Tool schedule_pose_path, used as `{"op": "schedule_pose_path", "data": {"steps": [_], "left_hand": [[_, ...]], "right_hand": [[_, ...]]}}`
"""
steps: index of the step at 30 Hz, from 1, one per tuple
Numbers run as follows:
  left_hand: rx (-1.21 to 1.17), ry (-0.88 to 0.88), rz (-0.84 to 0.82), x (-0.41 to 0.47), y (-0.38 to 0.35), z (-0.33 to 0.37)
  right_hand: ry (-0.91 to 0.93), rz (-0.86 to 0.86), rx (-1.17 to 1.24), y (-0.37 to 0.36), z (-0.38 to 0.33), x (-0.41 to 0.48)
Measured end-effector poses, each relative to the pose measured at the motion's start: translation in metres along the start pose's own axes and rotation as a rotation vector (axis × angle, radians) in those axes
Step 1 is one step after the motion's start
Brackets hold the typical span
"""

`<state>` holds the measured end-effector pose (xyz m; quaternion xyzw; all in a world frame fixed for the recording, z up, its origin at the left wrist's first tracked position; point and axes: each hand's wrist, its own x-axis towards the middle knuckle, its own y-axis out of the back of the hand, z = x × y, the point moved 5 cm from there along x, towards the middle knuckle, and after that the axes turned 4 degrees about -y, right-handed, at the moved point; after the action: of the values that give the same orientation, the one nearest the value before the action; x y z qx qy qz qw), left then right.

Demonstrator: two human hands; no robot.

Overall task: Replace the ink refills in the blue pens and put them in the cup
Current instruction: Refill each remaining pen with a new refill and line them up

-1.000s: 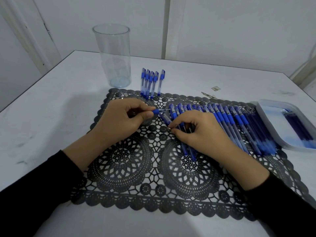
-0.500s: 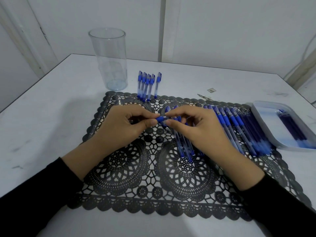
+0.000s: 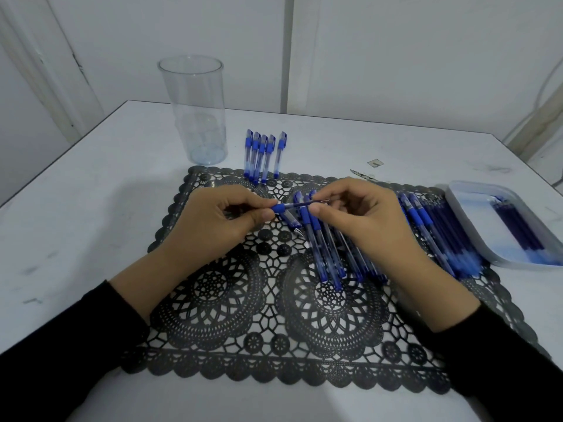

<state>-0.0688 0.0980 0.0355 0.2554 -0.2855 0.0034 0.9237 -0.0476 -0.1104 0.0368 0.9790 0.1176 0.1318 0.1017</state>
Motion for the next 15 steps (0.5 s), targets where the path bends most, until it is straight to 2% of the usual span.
{"op": "schedule_pose_path", "data": {"steps": [8,15], "left_hand": [[-0.007,0.02,0.018,0.002,0.003,-0.004],[0.006,0.006,0.049,0.005,0.003,-0.003]], "right_hand": [[-0.125,0.082,0.329,0.017,0.009,0.003],[-0.229,0.183,0.717,0.028,0.012,0.006]]}}
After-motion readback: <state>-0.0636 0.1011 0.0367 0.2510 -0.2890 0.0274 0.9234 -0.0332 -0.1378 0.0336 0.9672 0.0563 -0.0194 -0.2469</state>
